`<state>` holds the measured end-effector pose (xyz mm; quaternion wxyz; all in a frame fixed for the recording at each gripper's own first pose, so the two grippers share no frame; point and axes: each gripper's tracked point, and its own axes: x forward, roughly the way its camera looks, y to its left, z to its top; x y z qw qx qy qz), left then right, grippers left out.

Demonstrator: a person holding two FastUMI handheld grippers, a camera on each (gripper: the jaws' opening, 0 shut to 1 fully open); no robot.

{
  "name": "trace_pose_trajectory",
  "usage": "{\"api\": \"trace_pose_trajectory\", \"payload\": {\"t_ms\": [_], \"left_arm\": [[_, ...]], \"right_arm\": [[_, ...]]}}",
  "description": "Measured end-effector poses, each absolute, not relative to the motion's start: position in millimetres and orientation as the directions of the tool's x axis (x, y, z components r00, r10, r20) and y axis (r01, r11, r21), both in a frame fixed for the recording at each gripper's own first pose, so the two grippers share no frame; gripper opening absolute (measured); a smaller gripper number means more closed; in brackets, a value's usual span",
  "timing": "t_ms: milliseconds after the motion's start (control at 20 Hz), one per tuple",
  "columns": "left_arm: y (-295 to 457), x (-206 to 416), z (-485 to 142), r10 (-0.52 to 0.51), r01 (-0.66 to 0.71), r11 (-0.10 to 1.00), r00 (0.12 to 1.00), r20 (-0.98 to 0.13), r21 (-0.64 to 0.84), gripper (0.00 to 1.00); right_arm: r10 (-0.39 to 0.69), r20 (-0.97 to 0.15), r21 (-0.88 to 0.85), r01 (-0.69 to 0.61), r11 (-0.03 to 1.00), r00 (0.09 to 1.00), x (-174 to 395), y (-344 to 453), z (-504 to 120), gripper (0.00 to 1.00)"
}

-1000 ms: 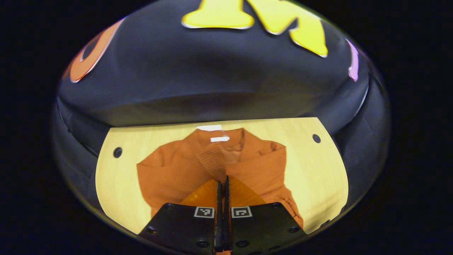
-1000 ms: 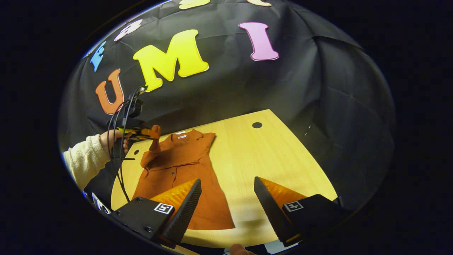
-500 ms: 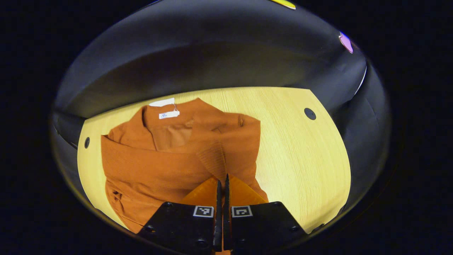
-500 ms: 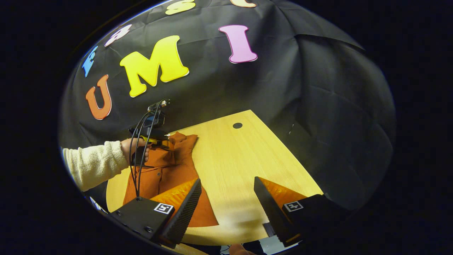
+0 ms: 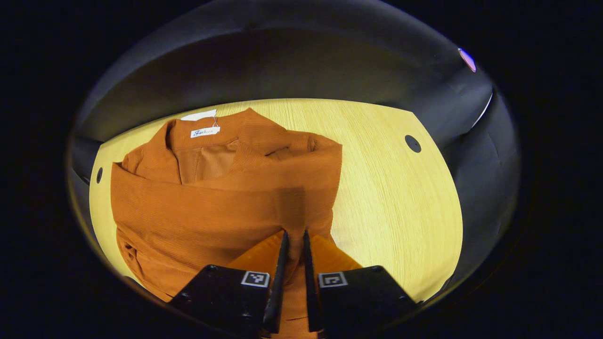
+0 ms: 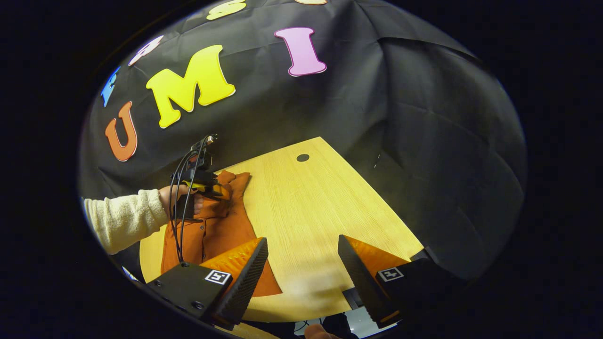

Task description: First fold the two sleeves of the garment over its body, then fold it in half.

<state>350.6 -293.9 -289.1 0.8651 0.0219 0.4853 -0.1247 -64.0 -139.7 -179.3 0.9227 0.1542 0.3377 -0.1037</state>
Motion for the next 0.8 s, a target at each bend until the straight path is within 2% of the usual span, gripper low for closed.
{"api": "trace_pose_trajectory", "payload": {"t_ms": [100, 150, 200, 350, 450, 500, 550, 600, 700, 750, 800], "left_arm": [[-292, 352, -289, -0.201, 0.234, 0.968, 0.518, -0.831, -0.089, 0.44], [-289, 349, -283, -0.207, 0.230, 0.969, 0.531, -0.822, -0.096, 0.81], [-286, 347, -279, -0.212, 0.226, 0.969, 0.542, -0.814, -0.102, 0.72], [-266, 339, -263, -0.214, 0.203, 0.973, 0.590, -0.779, -0.114, 0.87], [-252, 331, -248, -0.230, 0.194, 0.971, 0.631, -0.741, -0.136, 0.87], [-243, 327, -241, -0.231, 0.192, 0.972, 0.652, -0.722, -0.138, 0.87], [-231, 320, -236, -0.236, 0.196, 0.971, 0.671, -0.703, -0.140, 0.96], [-220, 313, -230, -0.230, 0.198, 0.972, 0.692, -0.684, -0.127, 0.88], [-193, 292, -219, -0.209, 0.200, 0.976, 0.726, -0.655, -0.090, 0.93], [-178, 280, -221, -0.202, 0.199, 0.977, 0.737, -0.645, -0.079, 0.99], [-163, 267, -220, -0.186, 0.186, 0.980, 0.747, -0.639, -0.069, 0.99]], "right_arm": [[-0.076, -0.658, 0.224, 0.290, 0.930, 0.749, -63, -135, -182, 0.93], [-0.069, -0.659, 0.227, 0.286, 0.931, 0.749, -61, -132, -182, 0.93], [-0.062, -0.658, 0.230, 0.279, 0.932, 0.750, -60, -130, -184, 0.97], [-0.034, -0.657, 0.240, 0.252, 0.938, 0.753, -53, -119, -187, 0.97], [-0.009, -0.658, 0.241, 0.222, 0.945, 0.753, -48, -110, -190, 0.93], [0.003, -0.660, 0.241, 0.208, 0.948, 0.751, -45, -106, -193, 0.97], [0.021, -0.660, 0.245, 0.189, 0.951, 0.751, -42, -100, -194, 0.97], [0.039, -0.661, 0.247, 0.168, 0.954, 0.749, -40, -93, -196, 0.97], [0.080, -0.666, 0.239, 0.111, 0.964, 0.742, -34, -78, -202, 0.97], [0.094, -0.673, 0.230, 0.086, 0.970, 0.734, -32, -71, -206, 0.93], [0.114, -0.678, 0.228, 0.060, 0.972, 0.726, -31, -63, -211, 0.96]]}}
